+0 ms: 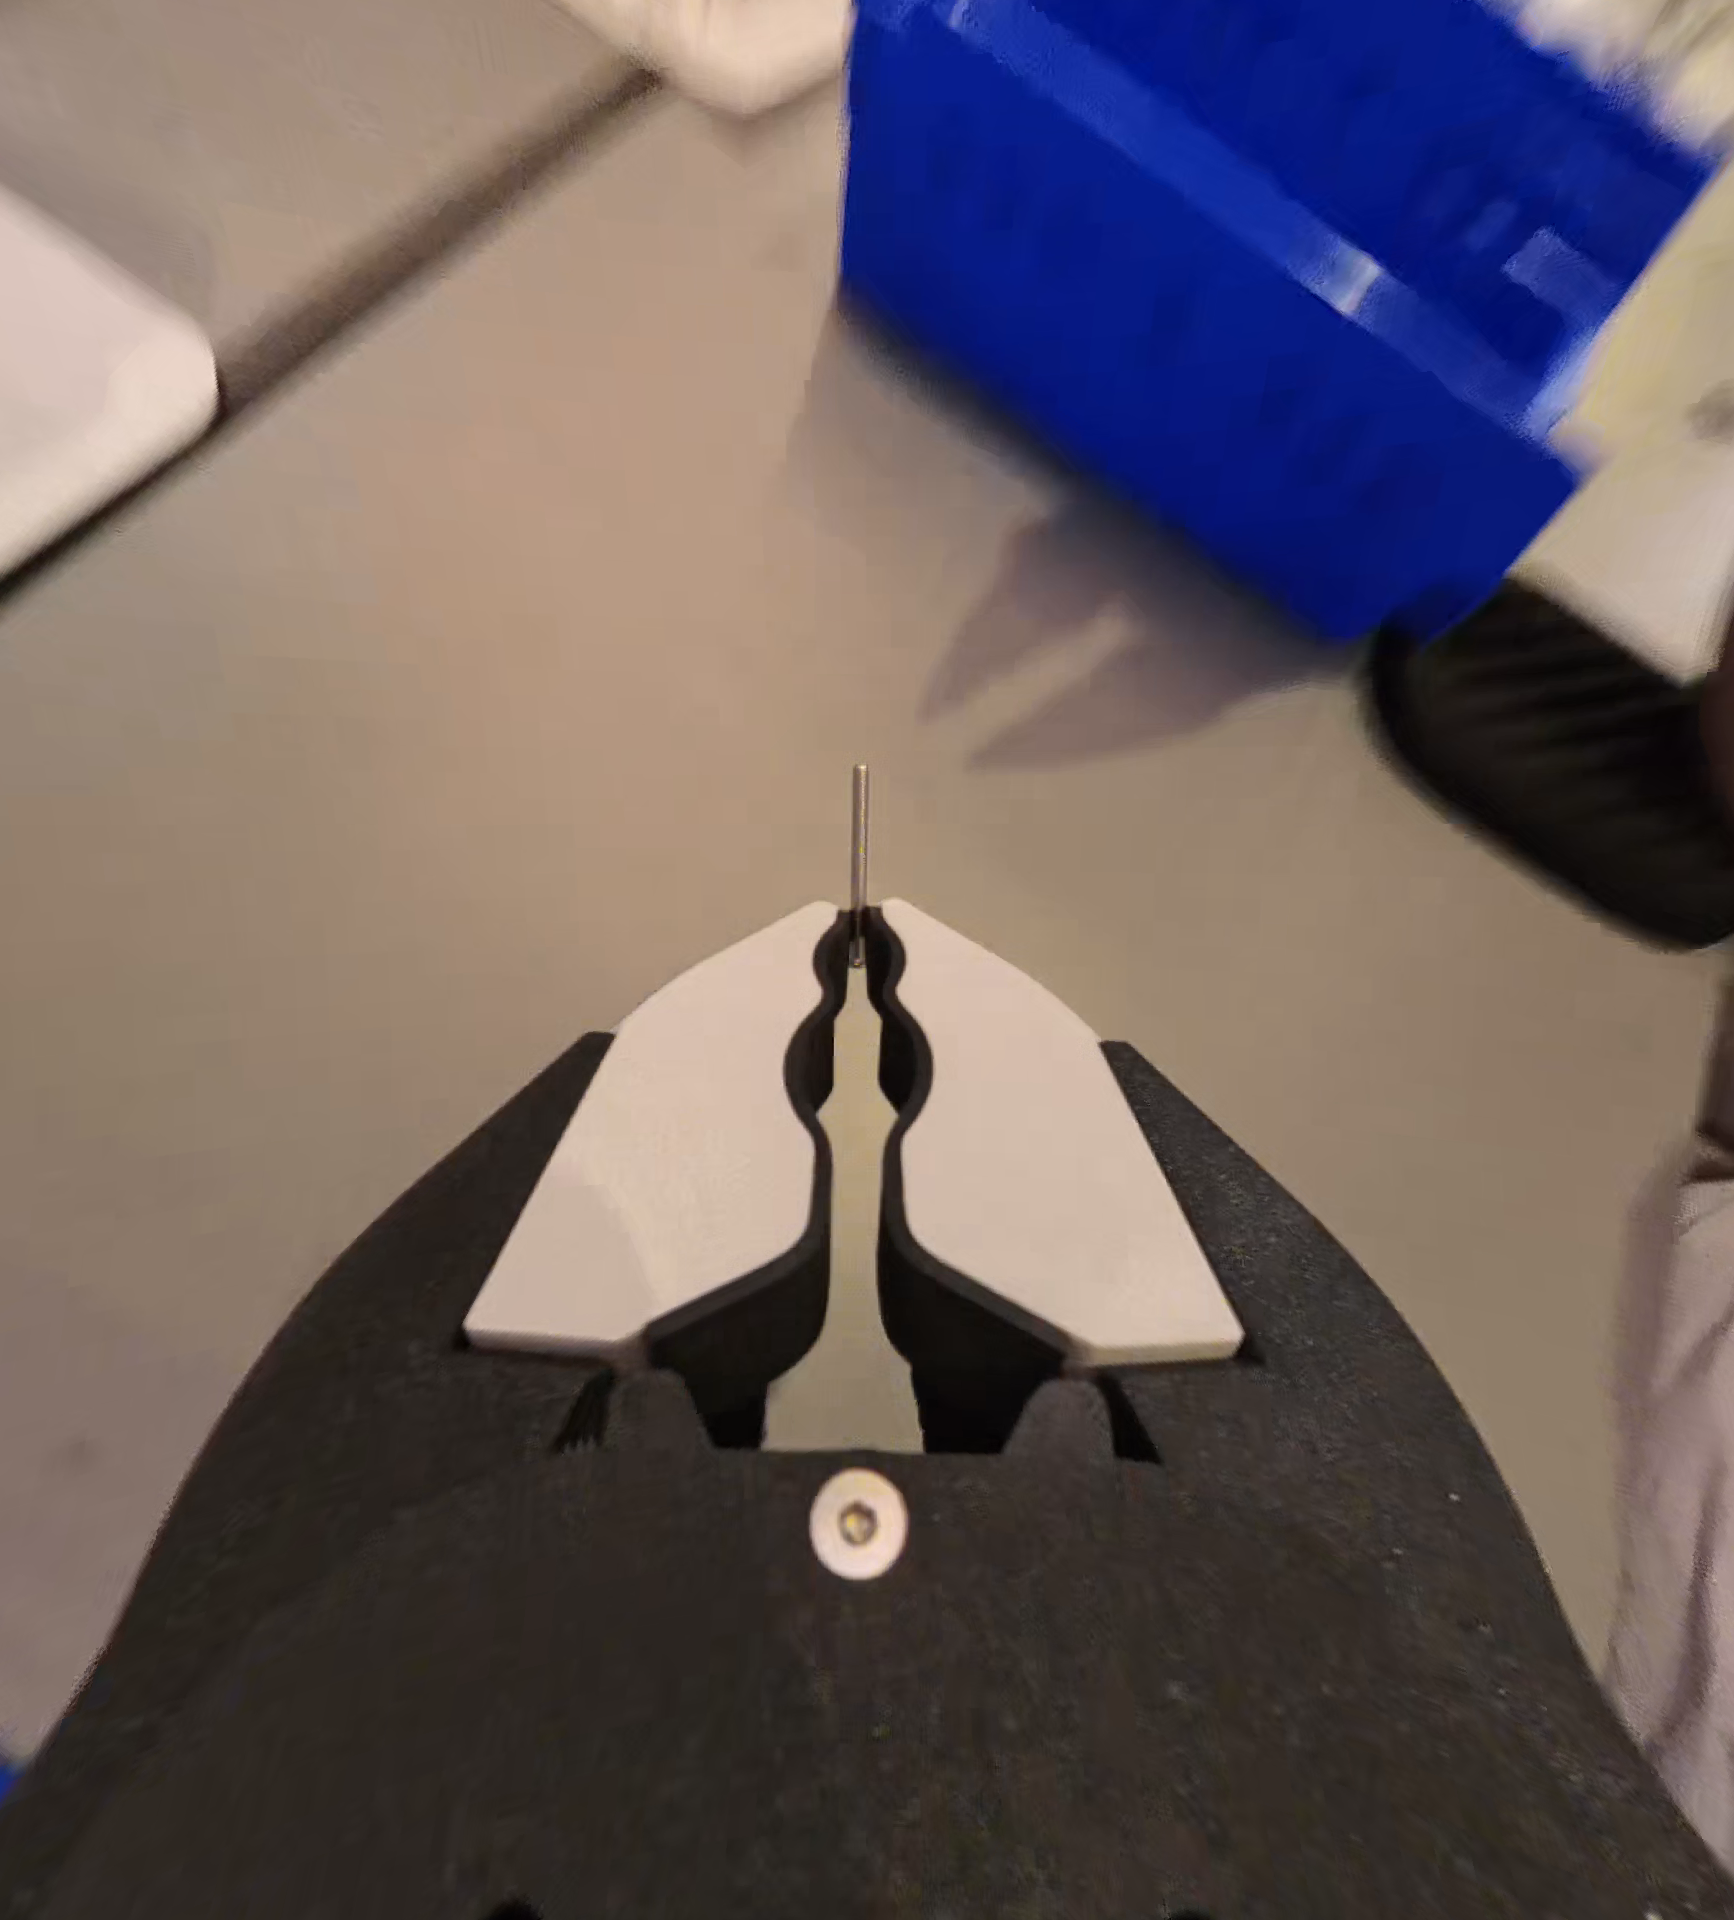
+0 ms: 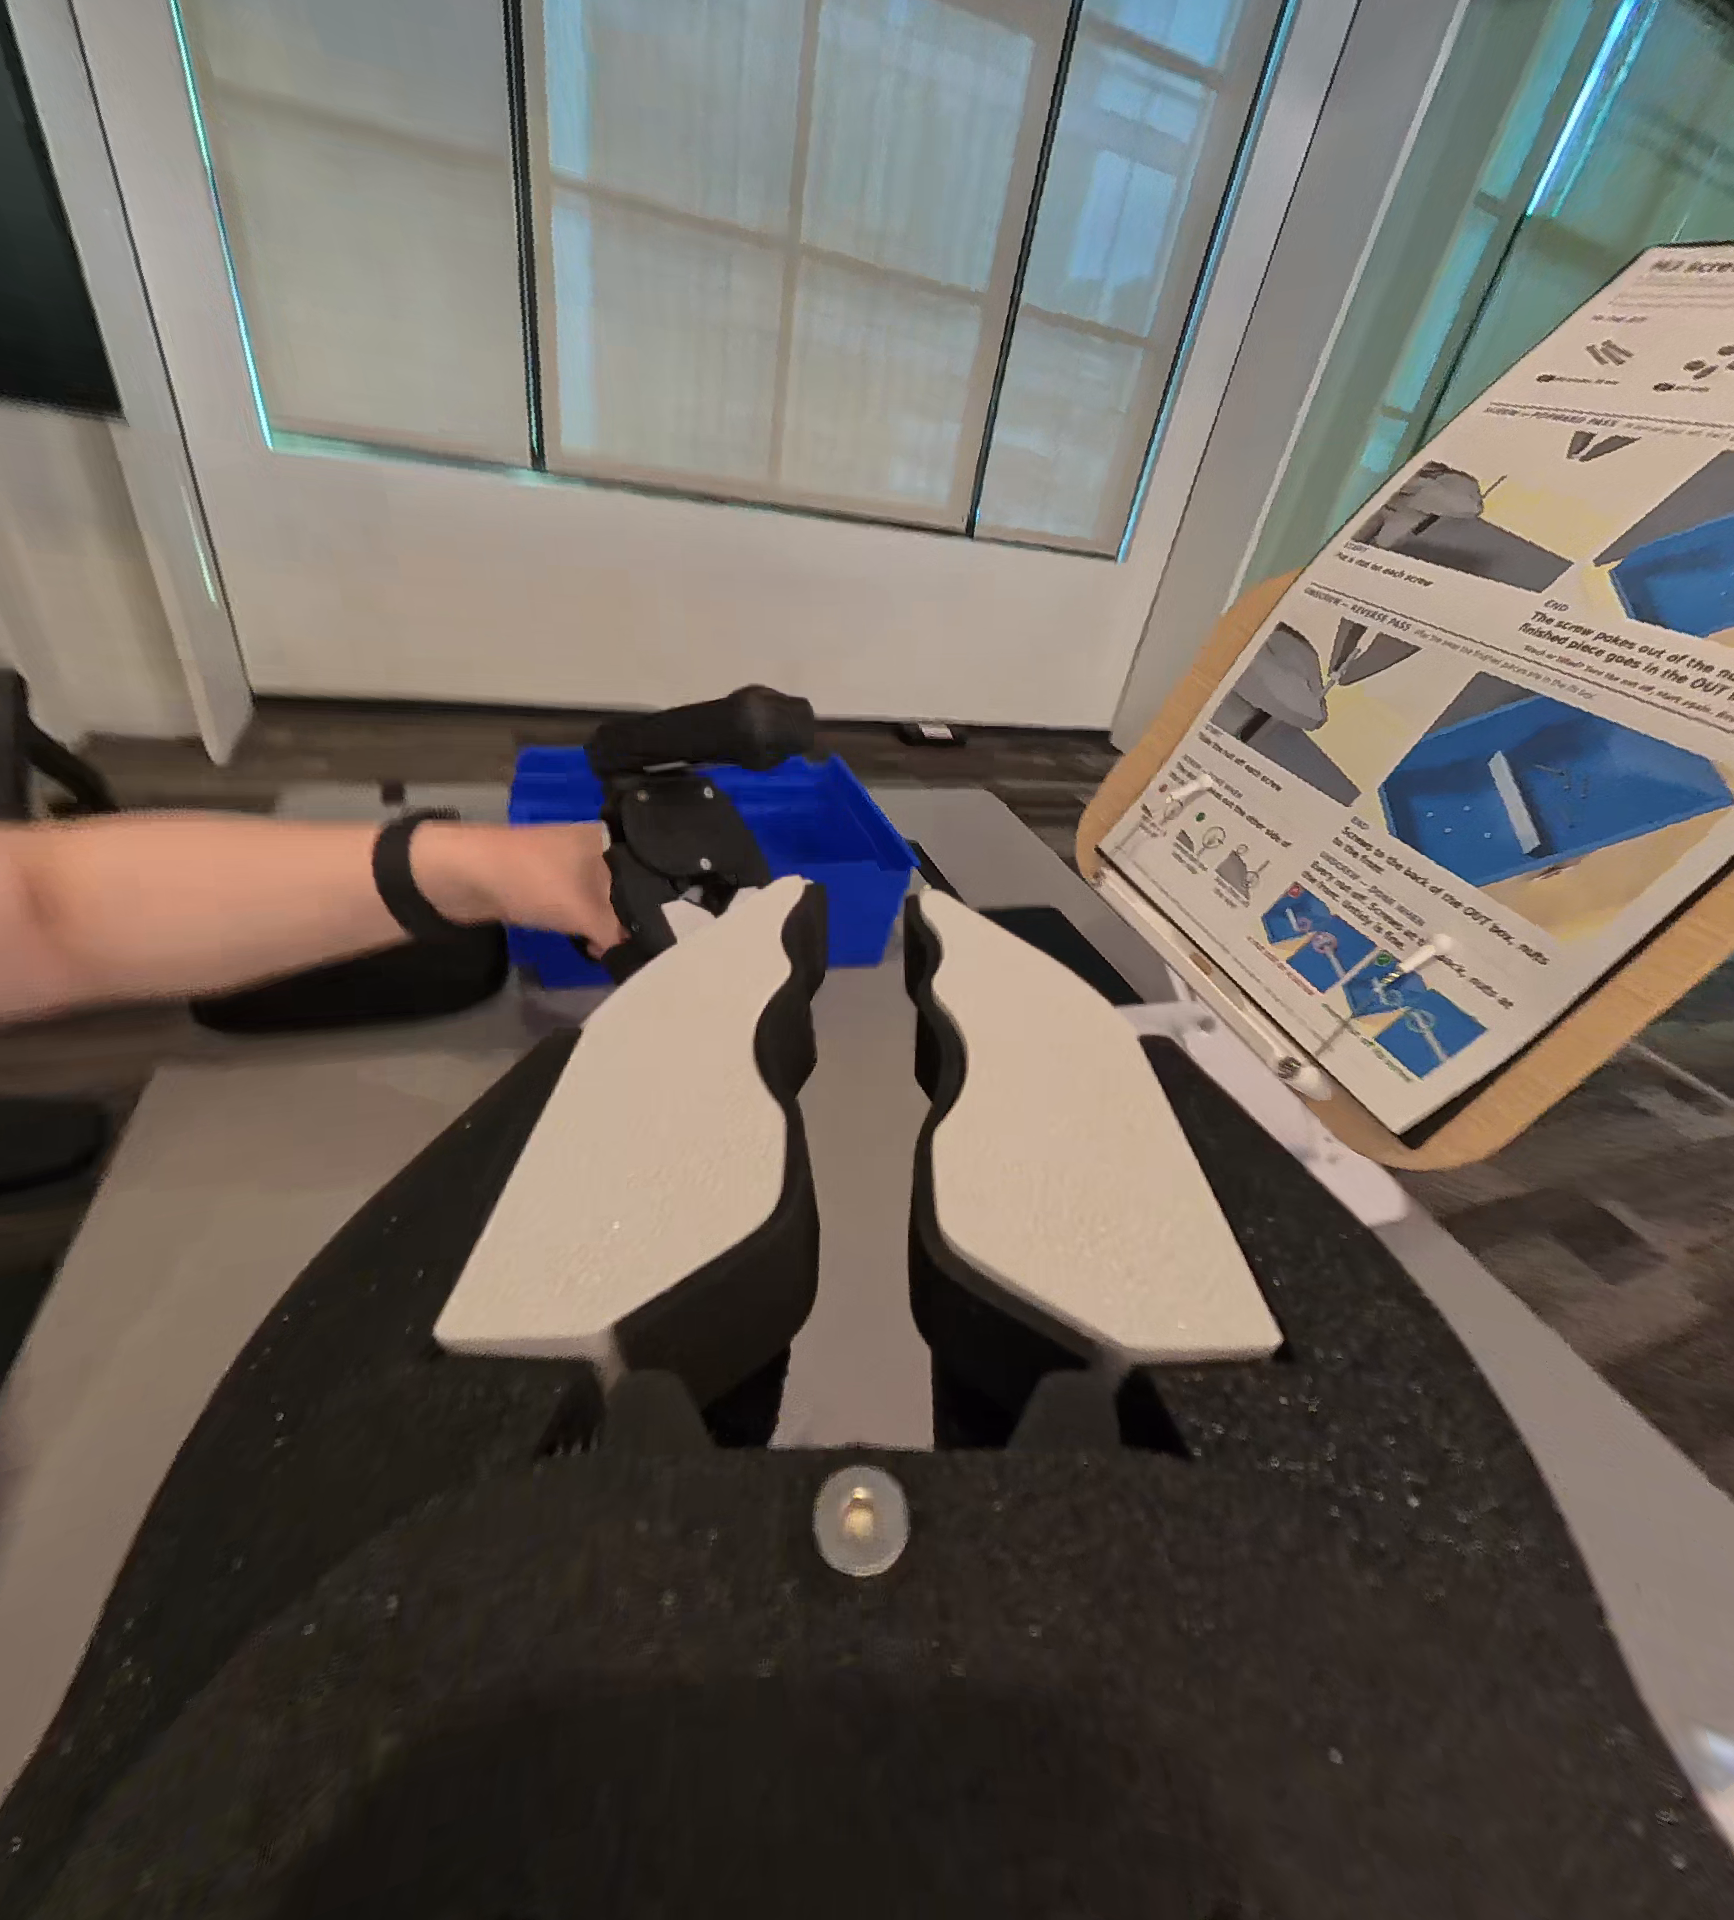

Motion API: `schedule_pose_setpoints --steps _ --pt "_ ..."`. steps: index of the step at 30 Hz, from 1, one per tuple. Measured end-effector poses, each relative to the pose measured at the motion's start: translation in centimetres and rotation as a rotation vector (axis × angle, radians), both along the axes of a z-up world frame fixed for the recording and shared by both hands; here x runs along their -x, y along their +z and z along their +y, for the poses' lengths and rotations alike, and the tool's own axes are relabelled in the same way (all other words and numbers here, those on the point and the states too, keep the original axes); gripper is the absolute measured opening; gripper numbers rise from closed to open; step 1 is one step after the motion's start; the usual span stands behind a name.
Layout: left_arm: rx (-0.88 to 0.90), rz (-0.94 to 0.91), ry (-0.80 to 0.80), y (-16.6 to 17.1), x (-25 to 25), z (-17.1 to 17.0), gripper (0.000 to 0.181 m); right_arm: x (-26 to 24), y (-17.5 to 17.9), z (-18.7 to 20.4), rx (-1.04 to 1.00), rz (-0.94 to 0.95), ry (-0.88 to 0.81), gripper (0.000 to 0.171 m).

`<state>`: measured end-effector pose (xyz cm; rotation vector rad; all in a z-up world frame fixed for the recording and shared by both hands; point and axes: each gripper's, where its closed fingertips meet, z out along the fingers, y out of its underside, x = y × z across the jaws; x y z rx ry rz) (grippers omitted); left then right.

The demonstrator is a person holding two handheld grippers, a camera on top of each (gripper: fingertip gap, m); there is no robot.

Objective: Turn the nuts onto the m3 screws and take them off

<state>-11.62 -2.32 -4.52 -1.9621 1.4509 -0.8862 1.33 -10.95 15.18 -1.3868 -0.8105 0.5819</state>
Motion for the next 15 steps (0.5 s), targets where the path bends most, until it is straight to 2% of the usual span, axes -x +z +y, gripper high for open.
schedule_pose_setpoints --steps 2,4,7,13,15 --pt "-0.017 -0.159 -0.038 3.6 -1.3 -1.0 0.002 0.8 0.1 0.9 0.052 0.111 0.038 0.015" --pt "-0.042 -0.292 -0.083 6.8 -2.3 -2.1 0.002 2.2 -0.4 1.8 0.105 0.188 0.085 0.026" --pt "-0.046 -0.435 -0.139 10.0 -3.3 -3.5 0.002 5.2 -1.2 2.5 0.115 0.225 0.153 0.031" --pt "0.016 -0.654 -0.209 12.8 -3.3 -5.1 0.002 8.1 -2.4 3.1 0.094 0.223 0.156 0.026" --pt "0.079 -0.663 -0.25 13.1 -3.3 -5.6 0.002 8.9 -2.8 2.9 0.122 0.225 0.195 0.025"
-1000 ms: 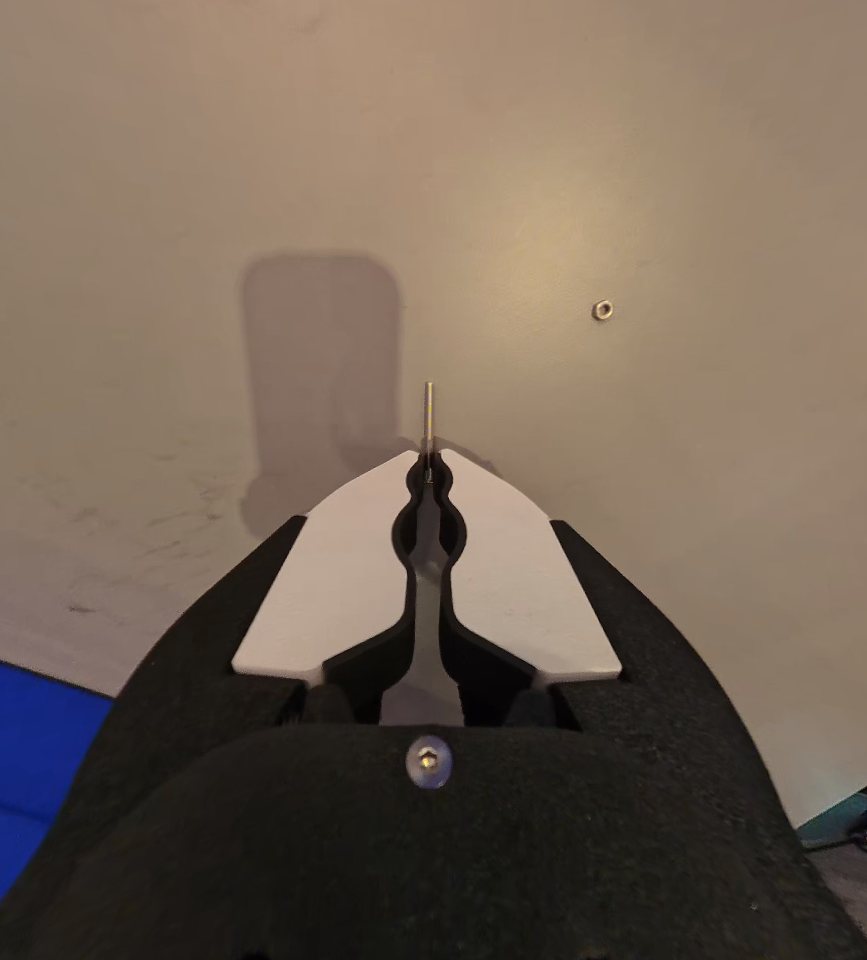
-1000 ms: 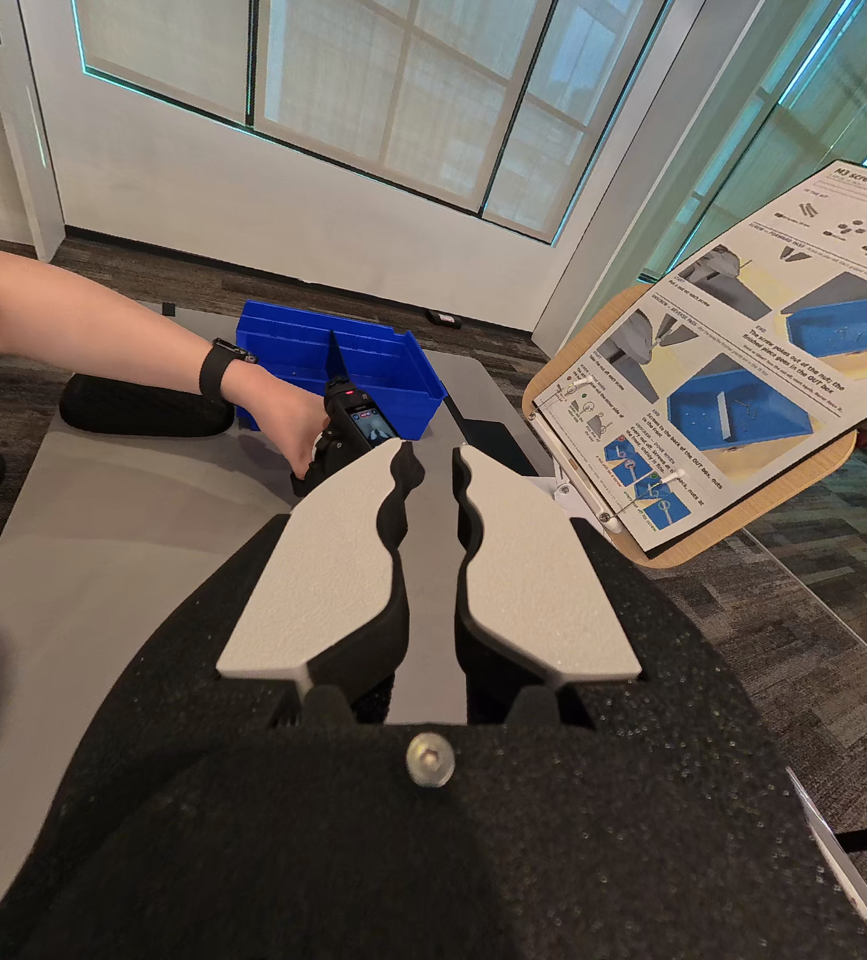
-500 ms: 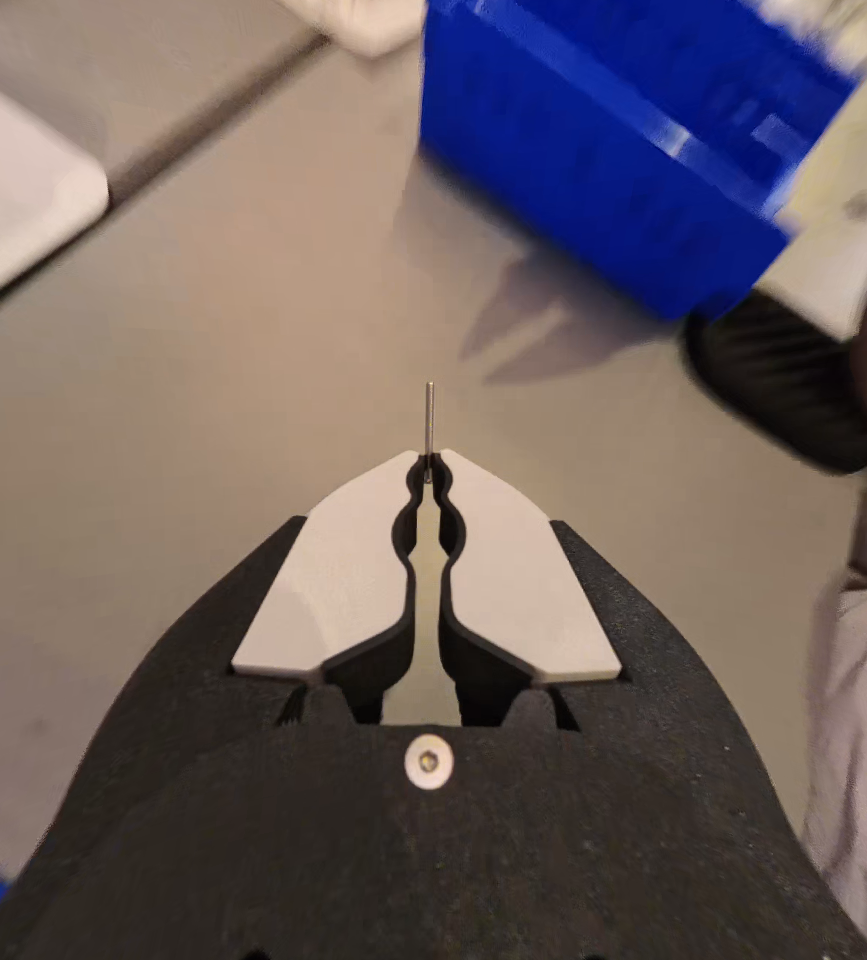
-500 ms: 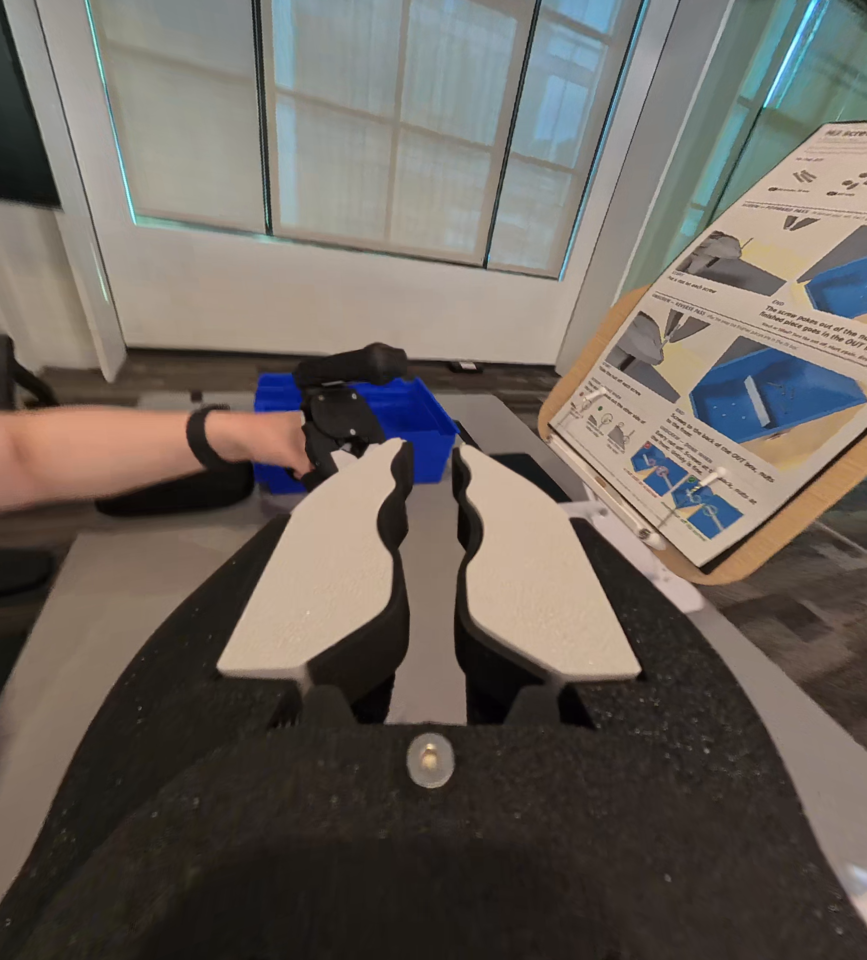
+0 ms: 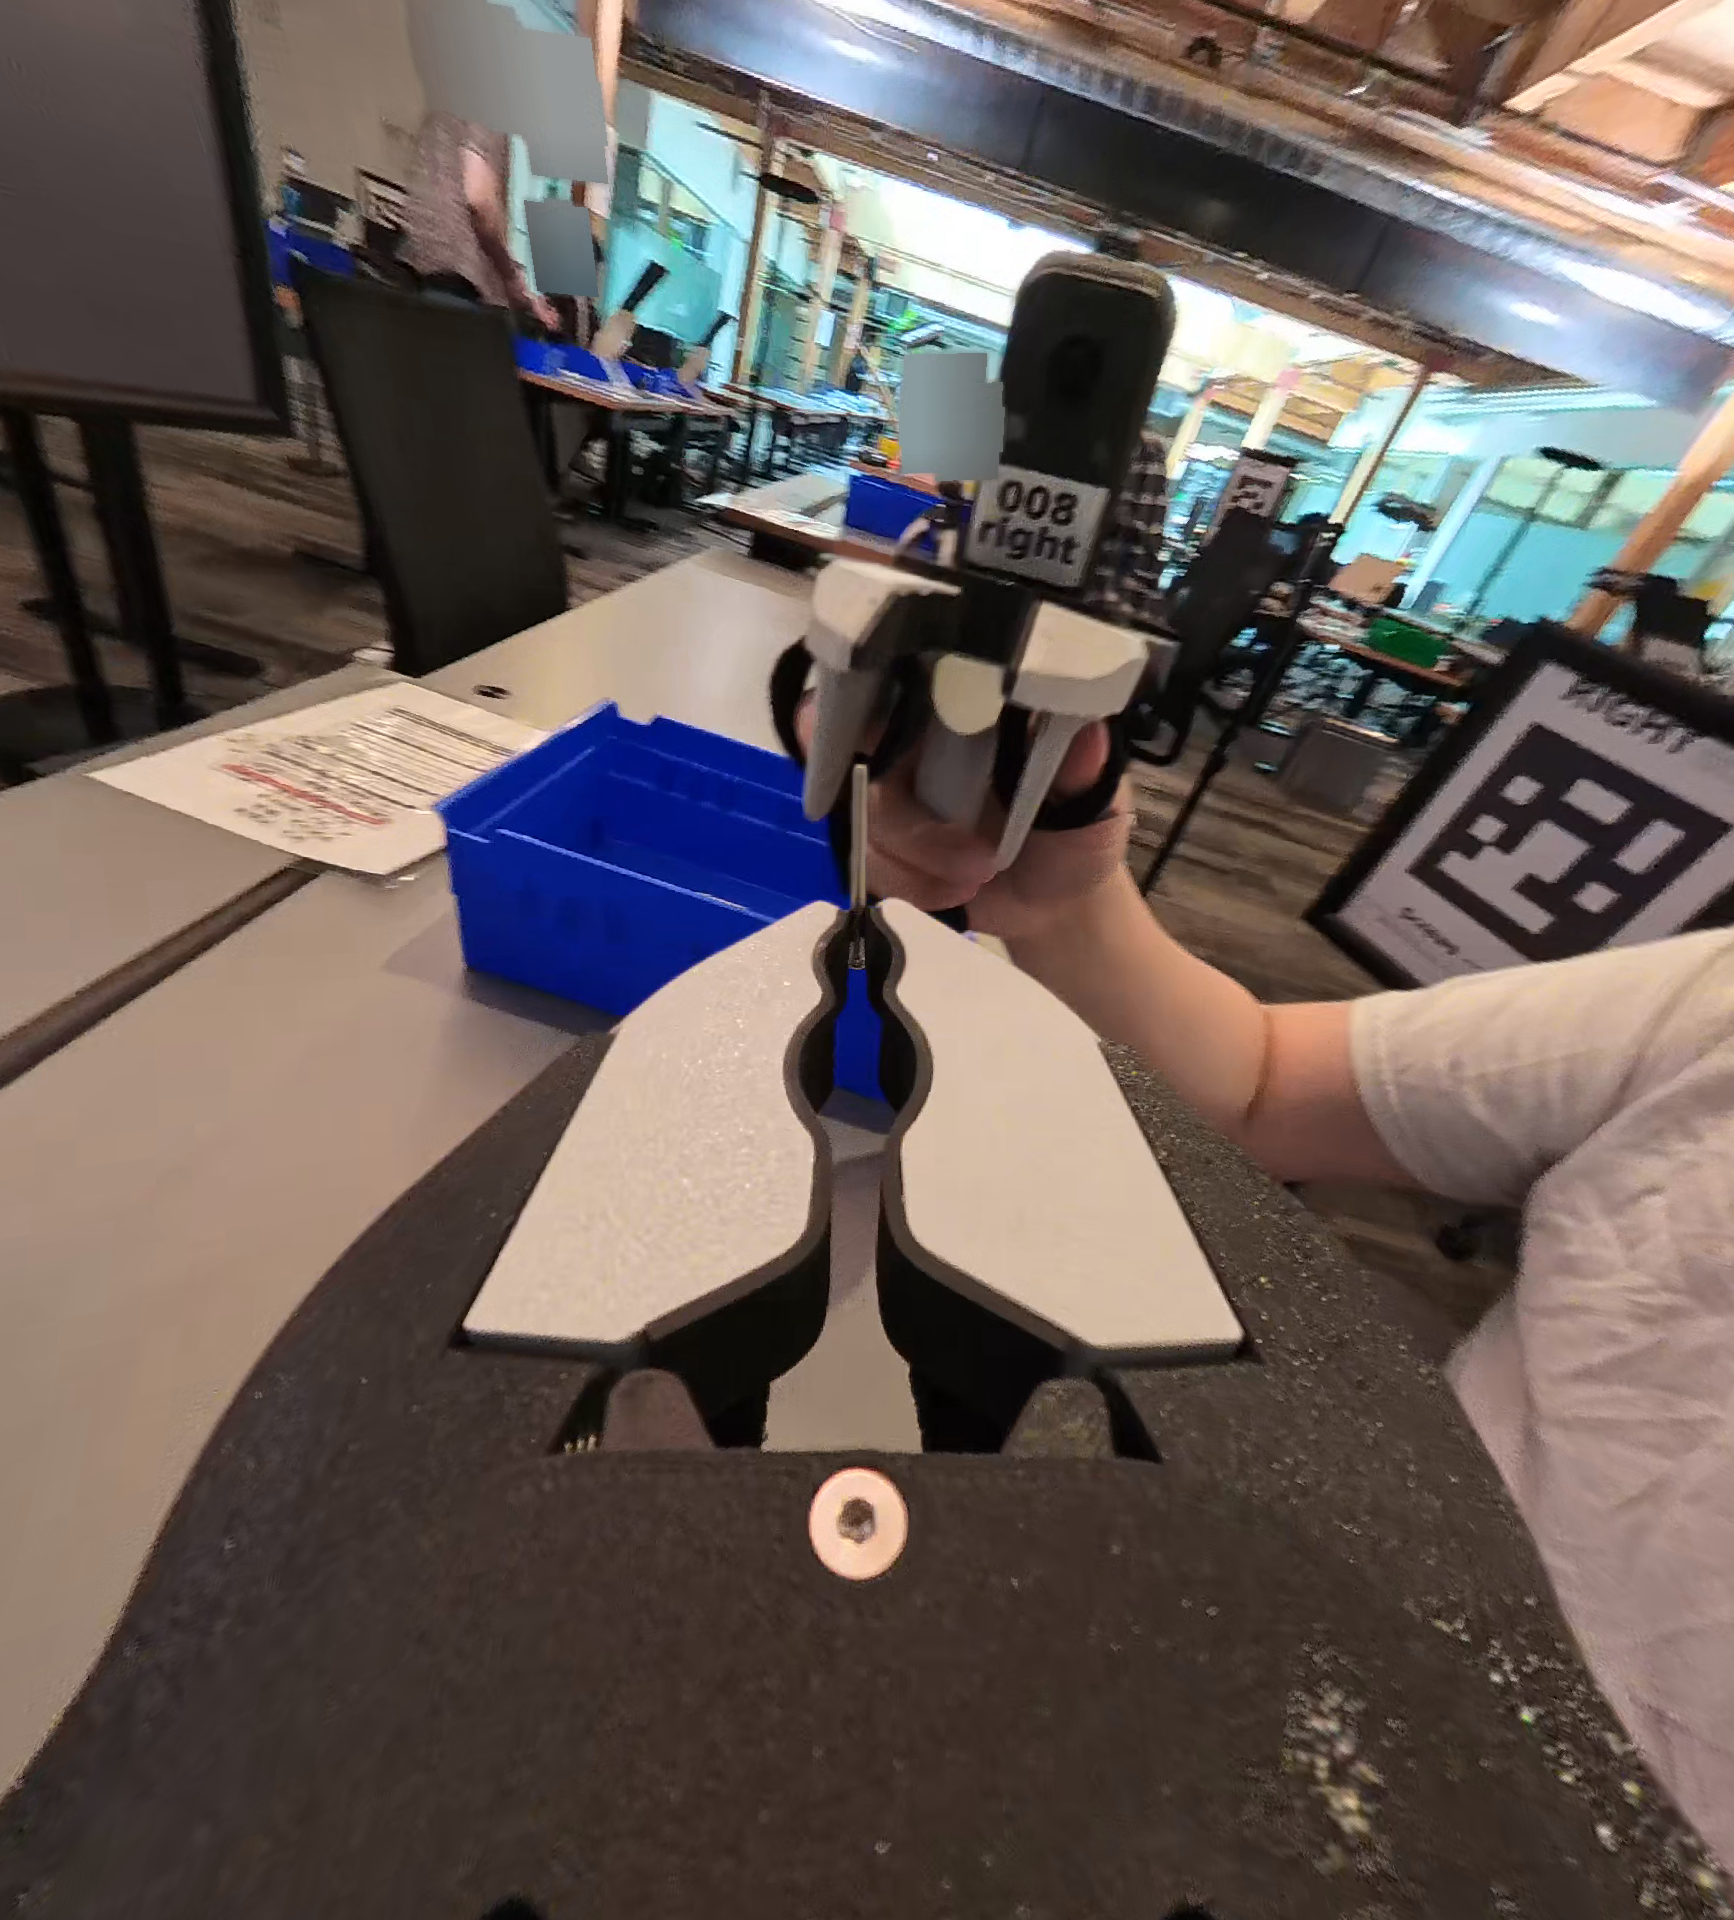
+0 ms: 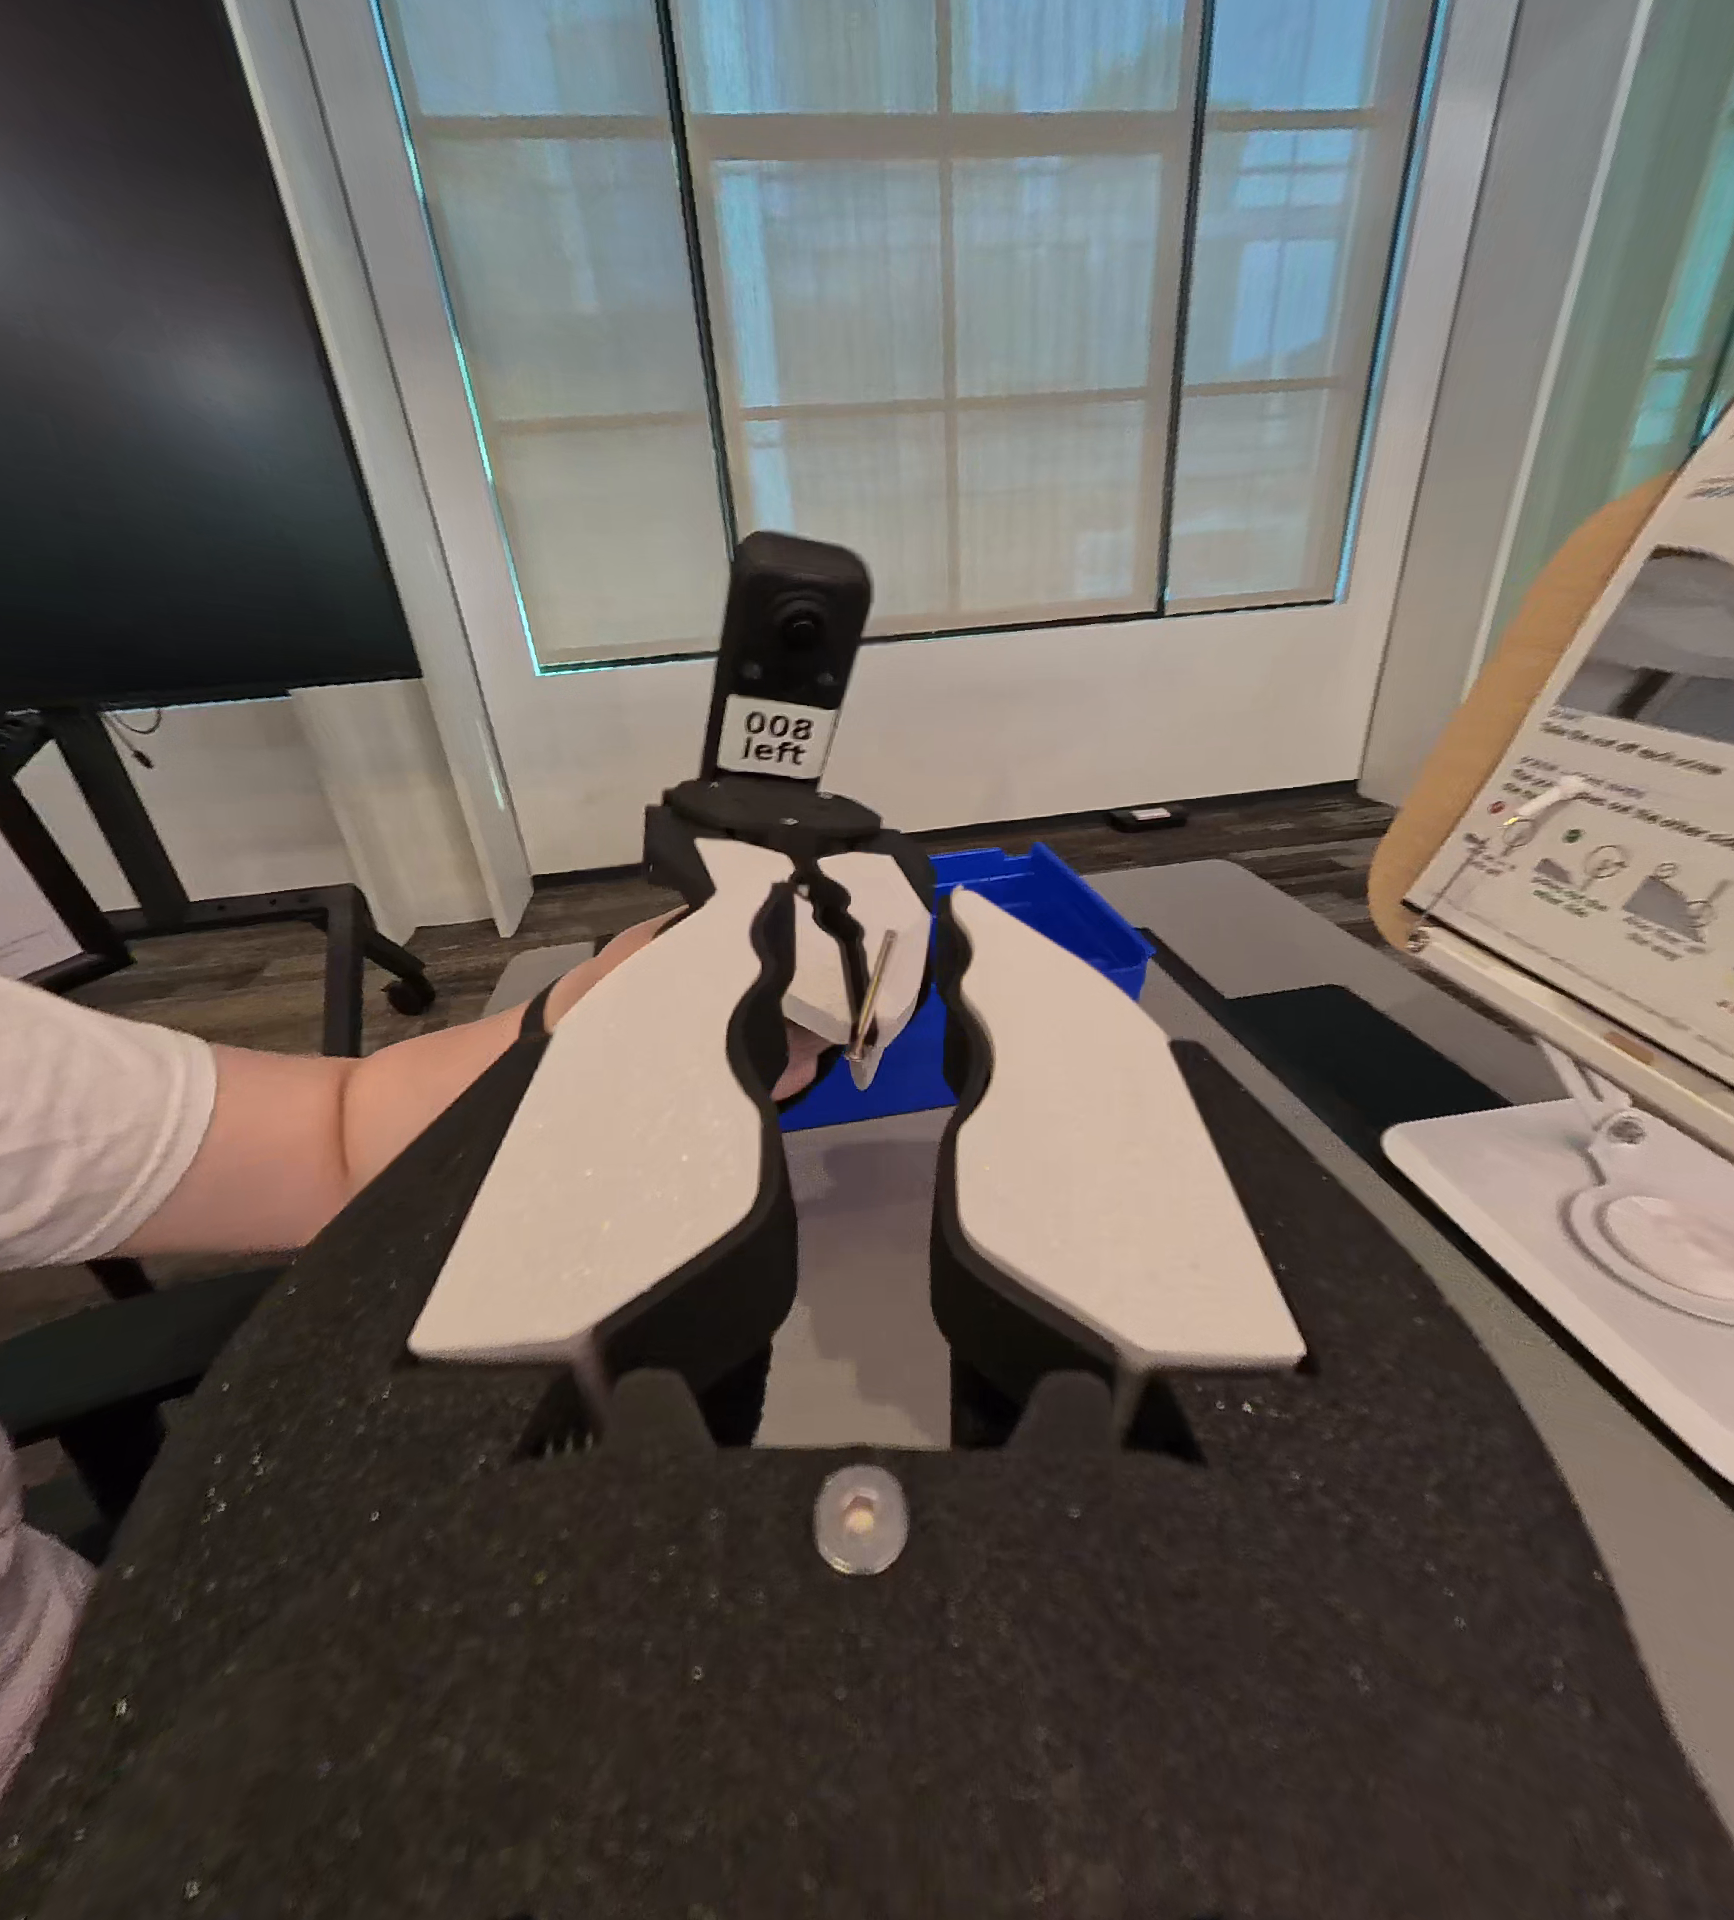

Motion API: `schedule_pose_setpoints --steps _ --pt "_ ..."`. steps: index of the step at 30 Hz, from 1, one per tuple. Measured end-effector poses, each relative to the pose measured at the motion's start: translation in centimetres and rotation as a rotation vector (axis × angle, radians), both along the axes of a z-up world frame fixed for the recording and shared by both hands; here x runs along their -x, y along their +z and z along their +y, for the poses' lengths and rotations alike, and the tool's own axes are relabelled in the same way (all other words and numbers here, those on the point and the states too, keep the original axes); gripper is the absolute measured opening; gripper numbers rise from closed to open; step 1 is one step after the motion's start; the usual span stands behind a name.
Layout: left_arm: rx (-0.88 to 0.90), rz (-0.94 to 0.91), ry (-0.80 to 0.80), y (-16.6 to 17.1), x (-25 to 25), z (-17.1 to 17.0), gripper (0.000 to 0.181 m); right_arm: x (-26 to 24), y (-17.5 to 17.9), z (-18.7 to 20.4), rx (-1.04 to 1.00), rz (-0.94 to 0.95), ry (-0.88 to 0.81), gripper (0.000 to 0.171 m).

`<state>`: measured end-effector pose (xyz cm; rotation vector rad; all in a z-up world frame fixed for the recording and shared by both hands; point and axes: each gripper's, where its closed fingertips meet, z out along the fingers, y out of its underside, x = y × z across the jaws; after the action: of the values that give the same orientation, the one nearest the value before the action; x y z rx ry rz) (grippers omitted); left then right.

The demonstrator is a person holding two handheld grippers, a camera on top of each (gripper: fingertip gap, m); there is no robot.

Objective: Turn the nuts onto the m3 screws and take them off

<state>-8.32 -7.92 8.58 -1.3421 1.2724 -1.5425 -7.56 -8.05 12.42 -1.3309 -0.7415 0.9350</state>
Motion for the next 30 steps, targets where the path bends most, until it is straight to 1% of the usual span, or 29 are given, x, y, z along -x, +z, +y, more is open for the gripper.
schedule_pose_setpoints --steps 4,9,11,15,19,22,26,30 --pt "-0.011 -0.007 -0.016 0.0 0.0 -0.3 0.002 0.9 -0.9 0.4 -0.009 -0.033 -0.012 0.02" --pt "-0.004 -0.005 -0.041 -0.2 -0.3 -0.8 0.002 1.6 -2.3 0.9 0.032 -0.057 0.005 0.018" --pt "-0.006 -0.005 -0.039 -0.4 -0.5 -0.8 0.002 1.8 -2.7 0.9 0.047 -0.064 0.025 0.01" --pt "0.012 -0.022 -0.042 -0.3 -0.4 -0.7 0.002 1.9 -2.8 0.7 0.07 -0.035 0.071 0.003" --pt "0.074 -0.012 -0.067 -0.5 -0.3 -0.7 0.003 2.0 -3.1 0.5 0.104 -0.019 0.106 0.002" --pt "0.13 0.021 -0.103 -1.0 -0.1 -0.6 0.01 2.1 -3.7 0.7 0.158 -0.013 0.123 0.002" --pt "0.146 0.048 -0.094 -1.8 -0.2 -0.2 0.012 2.3 -4.5 1.0 0.247 0.023 0.147 0.002" --pt "0.143 0.101 -0.086 -2.6 -0.5 -0.2 0.01 2.5 -5.0 1.2 0.317 0.053 0.192 0.002"
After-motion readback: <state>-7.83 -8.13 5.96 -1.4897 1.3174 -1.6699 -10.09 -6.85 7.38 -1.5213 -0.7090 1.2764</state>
